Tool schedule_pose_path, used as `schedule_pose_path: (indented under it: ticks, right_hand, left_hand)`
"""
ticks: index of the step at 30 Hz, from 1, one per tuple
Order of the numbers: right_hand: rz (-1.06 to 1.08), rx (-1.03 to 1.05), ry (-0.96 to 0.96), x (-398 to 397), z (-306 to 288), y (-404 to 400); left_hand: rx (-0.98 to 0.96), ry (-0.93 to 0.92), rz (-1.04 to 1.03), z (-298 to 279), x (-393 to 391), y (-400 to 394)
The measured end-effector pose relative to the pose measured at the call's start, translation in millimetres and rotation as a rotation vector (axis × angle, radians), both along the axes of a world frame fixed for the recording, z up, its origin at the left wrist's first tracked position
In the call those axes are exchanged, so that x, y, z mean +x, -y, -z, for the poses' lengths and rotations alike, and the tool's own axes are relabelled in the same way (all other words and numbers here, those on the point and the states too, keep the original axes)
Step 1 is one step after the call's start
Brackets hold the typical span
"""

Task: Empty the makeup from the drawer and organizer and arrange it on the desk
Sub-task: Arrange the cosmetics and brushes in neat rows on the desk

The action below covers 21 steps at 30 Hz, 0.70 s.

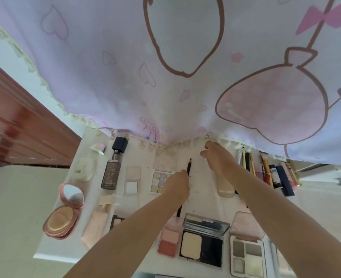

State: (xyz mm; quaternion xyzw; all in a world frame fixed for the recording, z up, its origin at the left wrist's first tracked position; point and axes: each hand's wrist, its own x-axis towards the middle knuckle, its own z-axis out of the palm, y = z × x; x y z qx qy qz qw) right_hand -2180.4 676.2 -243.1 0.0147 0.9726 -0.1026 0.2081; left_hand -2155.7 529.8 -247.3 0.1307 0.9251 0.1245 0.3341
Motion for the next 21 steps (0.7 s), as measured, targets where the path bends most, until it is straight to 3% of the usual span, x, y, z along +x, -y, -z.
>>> schedule_pose_path:
  ticks: [15, 19, 21]
  right_hand:
    - [-0.148, -0.087, -0.036, -10, 18, 10]
    - [0.056, 0.136, -0.086, 7, 3, -6]
    - [0.209, 0.237, -0.002, 17, -4, -12]
  left_hand:
    - [-0.038, -0.039, 0.014, 3, 1, 3]
    - [-0.016, -0.094, 0.026, 0, 0, 9]
    - [0.006, -0.124, 0.027, -1, 0, 13]
